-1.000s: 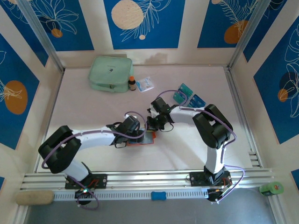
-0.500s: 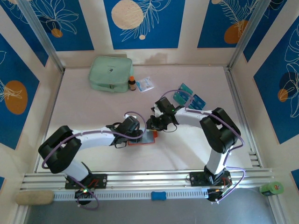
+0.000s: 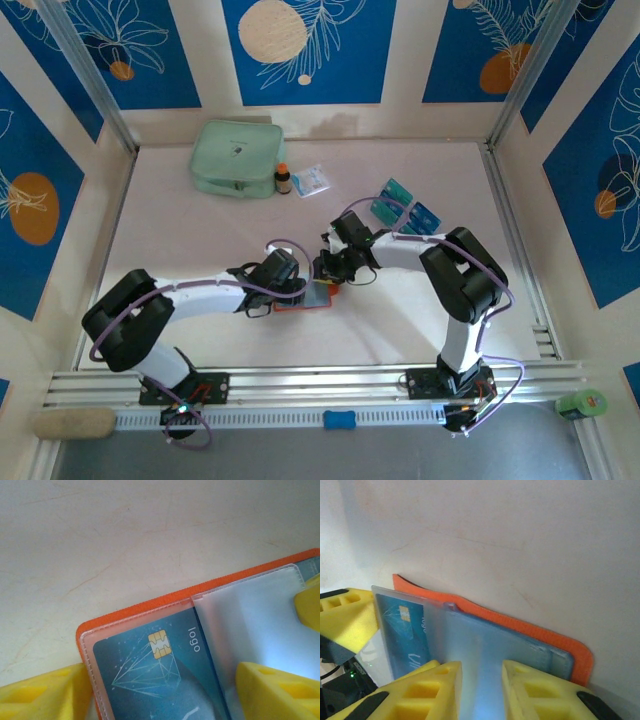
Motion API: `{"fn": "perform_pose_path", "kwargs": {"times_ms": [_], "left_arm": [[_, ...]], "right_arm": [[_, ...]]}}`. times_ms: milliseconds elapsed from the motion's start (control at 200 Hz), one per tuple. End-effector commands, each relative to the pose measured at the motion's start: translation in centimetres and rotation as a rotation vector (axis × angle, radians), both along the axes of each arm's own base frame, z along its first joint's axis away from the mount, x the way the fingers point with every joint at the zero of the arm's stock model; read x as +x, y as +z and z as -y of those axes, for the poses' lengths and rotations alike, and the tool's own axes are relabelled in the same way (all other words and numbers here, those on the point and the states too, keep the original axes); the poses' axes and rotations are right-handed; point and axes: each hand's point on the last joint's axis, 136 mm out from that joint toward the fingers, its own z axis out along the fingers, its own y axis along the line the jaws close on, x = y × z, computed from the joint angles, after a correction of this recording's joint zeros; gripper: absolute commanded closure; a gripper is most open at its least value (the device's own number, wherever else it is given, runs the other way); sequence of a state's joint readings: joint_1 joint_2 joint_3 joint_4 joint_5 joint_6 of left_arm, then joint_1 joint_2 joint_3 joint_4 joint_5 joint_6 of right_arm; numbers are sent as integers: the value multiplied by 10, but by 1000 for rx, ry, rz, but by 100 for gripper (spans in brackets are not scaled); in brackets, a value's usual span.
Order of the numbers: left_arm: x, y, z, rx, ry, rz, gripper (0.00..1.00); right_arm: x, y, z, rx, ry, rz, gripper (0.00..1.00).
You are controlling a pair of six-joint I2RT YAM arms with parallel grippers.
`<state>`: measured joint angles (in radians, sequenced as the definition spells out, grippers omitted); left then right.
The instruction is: Put the credit cards into the card holder
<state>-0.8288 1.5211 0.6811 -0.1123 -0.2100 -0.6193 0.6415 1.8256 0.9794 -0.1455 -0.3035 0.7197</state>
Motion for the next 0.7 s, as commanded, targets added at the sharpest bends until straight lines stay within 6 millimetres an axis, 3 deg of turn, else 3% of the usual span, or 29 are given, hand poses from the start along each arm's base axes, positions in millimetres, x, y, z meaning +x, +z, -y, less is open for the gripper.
{"fn": "perform_pose_path", "kwargs": {"times_ms": [0, 335, 540, 695], "left_arm": [[-7, -3, -6, 6, -5, -22, 20], [-2, 28, -9, -37, 11, 48, 10], [-4, 52, -28, -65, 58, 111, 6], [-8, 62, -47, -83, 105, 143, 5]], "right_arm": [[-6, 9, -10, 44, 31, -34, 73], [-11, 34, -21, 79, 46, -20, 72], [-19, 43, -30, 68, 49, -19, 55], [-22, 36, -40, 39, 47, -37, 46]]}}
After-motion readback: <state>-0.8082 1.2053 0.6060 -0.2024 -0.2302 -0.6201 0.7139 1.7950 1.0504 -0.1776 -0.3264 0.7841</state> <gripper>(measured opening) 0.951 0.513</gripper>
